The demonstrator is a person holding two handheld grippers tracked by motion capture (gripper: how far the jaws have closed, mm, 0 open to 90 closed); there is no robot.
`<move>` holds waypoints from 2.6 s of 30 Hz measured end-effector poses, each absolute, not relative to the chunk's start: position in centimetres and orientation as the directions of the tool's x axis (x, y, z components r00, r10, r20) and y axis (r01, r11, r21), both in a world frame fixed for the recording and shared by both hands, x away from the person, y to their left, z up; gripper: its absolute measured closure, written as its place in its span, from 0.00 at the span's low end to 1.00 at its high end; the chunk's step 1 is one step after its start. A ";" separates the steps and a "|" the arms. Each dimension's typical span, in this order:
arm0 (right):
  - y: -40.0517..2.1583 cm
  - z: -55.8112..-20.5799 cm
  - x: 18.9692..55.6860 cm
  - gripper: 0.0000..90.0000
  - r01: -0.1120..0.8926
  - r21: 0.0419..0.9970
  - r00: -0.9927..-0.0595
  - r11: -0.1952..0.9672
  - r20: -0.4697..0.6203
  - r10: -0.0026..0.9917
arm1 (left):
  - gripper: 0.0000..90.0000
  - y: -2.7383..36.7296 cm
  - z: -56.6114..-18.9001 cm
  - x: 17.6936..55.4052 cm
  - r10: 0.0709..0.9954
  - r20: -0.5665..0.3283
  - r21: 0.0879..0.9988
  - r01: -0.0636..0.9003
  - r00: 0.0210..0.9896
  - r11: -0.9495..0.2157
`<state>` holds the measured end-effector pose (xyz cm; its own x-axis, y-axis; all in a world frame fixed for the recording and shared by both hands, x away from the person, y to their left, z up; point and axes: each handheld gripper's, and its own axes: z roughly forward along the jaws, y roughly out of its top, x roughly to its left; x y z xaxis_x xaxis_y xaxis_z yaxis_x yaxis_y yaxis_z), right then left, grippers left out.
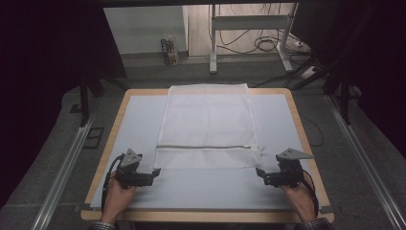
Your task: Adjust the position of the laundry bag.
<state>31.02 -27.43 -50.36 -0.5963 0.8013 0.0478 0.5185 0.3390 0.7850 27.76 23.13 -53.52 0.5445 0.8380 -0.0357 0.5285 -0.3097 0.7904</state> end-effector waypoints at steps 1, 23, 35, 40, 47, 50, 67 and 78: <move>-27.4 -50.3 31.1 0.03 0.517 0.787 -0.594 0.337 0.047 0.803 | 0.08 22.9 -53.4 27.9 0.841 -0.034 0.784 0.536 0.540 -0.312; -26.6 -50.6 33.3 0.07 0.536 0.772 -0.573 0.343 0.033 0.819 | 0.02 23.0 -53.1 29.7 0.862 -0.081 0.769 0.581 0.501 -0.266; -26.2 -49.9 34.9 0.26 0.550 0.758 -0.560 0.350 0.024 0.828 | 0.14 22.5 -52.8 31.6 0.866 -0.029 0.763 0.571 0.499 -0.304; -25.9 -50.0 35.8 0.31 0.551 0.753 -0.562 0.360 0.016 0.827 | 0.18 22.6 -52.7 32.9 0.866 -0.035 0.765 0.571 0.498 -0.298; -25.4 -50.0 37.6 0.44 0.548 0.751 -0.543 0.368 -0.015 0.840 | 0.30 22.6 -52.6 35.1 0.868 -0.026 0.770 0.564 0.496 -0.299; -25.5 -50.0 38.0 0.47 0.547 0.752 -0.542 0.368 -0.018 0.840 | 0.35 22.8 -52.6 35.6 0.871 -0.039 0.773 0.567 0.490 -0.284; -25.2 -50.4 40.8 0.70 0.551 0.732 -0.539 0.401 -0.055 0.840 | 0.54 22.4 -53.4 38.3 0.900 -0.028 0.766 0.588 0.435 -0.260; -24.6 -51.1 42.4 0.61 0.545 0.723 -0.539 0.425 -0.087 0.838 | 0.50 21.9 -53.8 38.4 0.903 -0.009 0.757 0.592 0.430 -0.275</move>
